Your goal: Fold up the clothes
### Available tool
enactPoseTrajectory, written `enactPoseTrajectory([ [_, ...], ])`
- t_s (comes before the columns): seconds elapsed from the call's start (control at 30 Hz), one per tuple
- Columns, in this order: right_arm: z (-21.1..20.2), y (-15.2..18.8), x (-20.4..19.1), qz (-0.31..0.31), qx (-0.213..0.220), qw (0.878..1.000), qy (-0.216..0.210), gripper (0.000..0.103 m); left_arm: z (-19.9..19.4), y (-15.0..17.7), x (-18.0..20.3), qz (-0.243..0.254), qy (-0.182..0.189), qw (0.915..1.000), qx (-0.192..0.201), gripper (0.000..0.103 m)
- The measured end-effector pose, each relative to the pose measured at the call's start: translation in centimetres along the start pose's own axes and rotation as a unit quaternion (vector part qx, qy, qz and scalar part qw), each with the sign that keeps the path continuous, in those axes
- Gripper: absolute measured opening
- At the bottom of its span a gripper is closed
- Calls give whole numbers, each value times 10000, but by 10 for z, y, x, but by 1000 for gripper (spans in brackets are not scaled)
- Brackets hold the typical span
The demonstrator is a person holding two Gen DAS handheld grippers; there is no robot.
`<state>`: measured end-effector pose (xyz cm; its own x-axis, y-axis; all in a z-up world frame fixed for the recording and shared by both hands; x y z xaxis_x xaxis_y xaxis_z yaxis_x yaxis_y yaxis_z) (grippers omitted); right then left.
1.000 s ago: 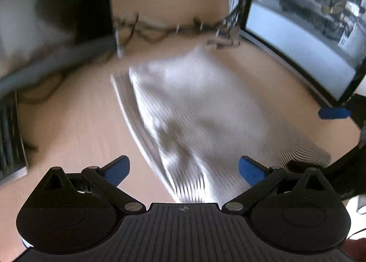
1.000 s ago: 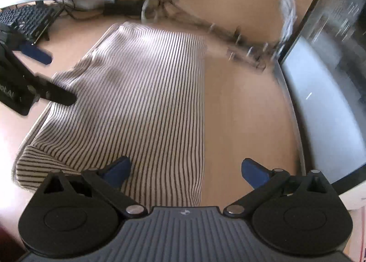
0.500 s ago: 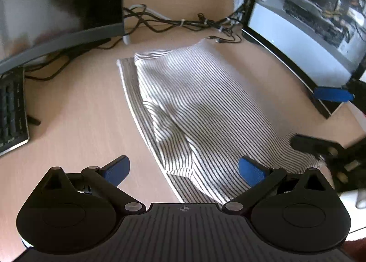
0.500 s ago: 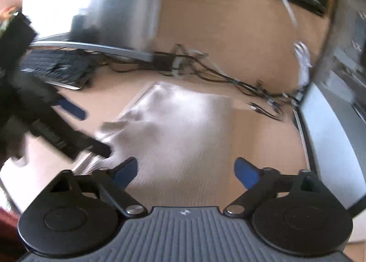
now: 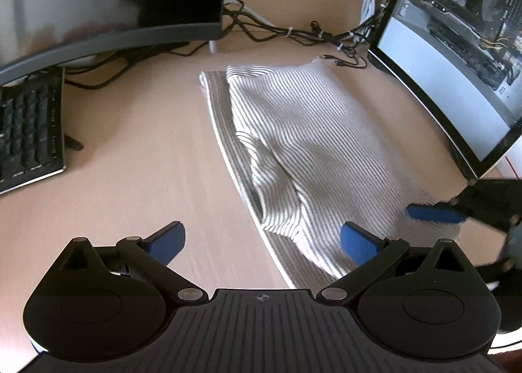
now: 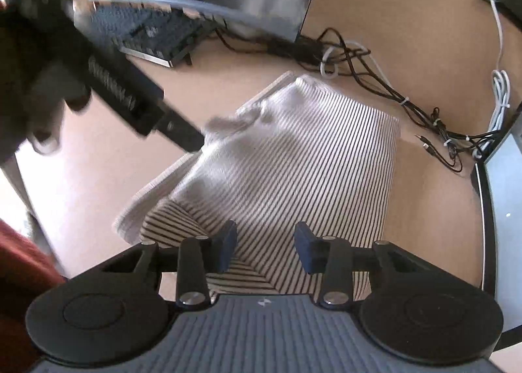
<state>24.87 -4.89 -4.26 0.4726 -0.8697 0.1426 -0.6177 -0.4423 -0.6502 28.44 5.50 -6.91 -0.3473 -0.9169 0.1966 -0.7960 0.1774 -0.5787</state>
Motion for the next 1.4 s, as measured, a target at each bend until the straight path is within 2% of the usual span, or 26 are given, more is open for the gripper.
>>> enactPoseTrajectory([
  [0.07,1,-1,-3,-85,-65,9999,-63,45,-4,4,-7,-52,-37,10000,0,103],
  [0.13,-3,6,-7,-245,-204,9992,-247,46,-6,11,-15,-127,-58,9999,-63,103],
  [0.27,3,17,-25,-721,-290,9964,-336,46,-8,28,-29,-268,-73,9993,-245,103],
  [0.4,10,16,-47,-1202,-235,9917,-394,50,-10,43,-29,-133,-5,9991,-401,103],
  [0.43,9,16,-51,-1348,-229,9898,-388,53,-10,45,-28,-97,2,9991,-418,103],
  [0.5,10,16,-55,-1642,-137,9862,-160,53,-11,48,-27,-32,43,9990,-437,103],
  [0.53,11,16,-57,-1788,-89,9838,-44,41,-11,49,-25,-16,67,9990,-439,103],
  [0.57,11,16,-59,-1933,-42,9811,72,21,-11,50,-24,-6,90,9990,-440,103],
  [0.6,10,10,-55,-1852,36,9825,211,13,-11,50,-23,-10,110,9990,-436,103],
  [0.7,0,-14,-35,-1211,334,9913,400,11,-10,49,-20,-67,118,9991,-413,103],
  [0.77,-3,-22,-33,-1064,301,9934,307,11,-10,47,-19,-109,109,9991,-397,103],
  [0.87,6,-10,-44,-1125,73,9936,38,12,-8,44,-17,-126,106,9991,-380,103],
  [0.9,8,-5,-48,-1150,8,9934,-41,12,-8,43,-15,-95,109,9992,-364,103],
  [0.97,14,4,-55,-1201,-121,9925,-199,24,-8,41,-11,-23,125,9994,-337,103],
  [1.0,16,9,-59,-1226,-186,9919,-278,26,-9,40,-9,36,152,9993,-339,103],
  [1.07,8,7,-59,-1370,-53,9900,-335,35,-8,40,-7,109,186,9991,-368,103],
  [1.23,13,18,-62,-1877,-102,9818,-280,37,-4,42,-12,8,175,9988,-458,103],
  [1.3,18,22,-67,-2014,-121,9789,-306,43,-4,42,-13,-13,213,9987,-469,103],
  [1.37,20,25,-72,-2126,-138,9764,-352,63,-6,42,-10,59,306,9984,-474,103],
  [1.4,21,27,-74,-2181,-146,9751,-375,65,-8,42,-9,96,370,9981,-477,103],
])
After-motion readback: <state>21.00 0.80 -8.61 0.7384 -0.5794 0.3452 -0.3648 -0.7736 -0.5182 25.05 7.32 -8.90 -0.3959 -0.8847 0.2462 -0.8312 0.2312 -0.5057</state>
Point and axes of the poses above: each gripper's, at about its wrist camera, not at the fingertips, and z roughly the way its jaws point, x to its right, y to its underside, the point moved 8 cm from there along z, roughly the way its jaws point, and after that the axes turned 2 degrees about y, right-handed, at the moved point
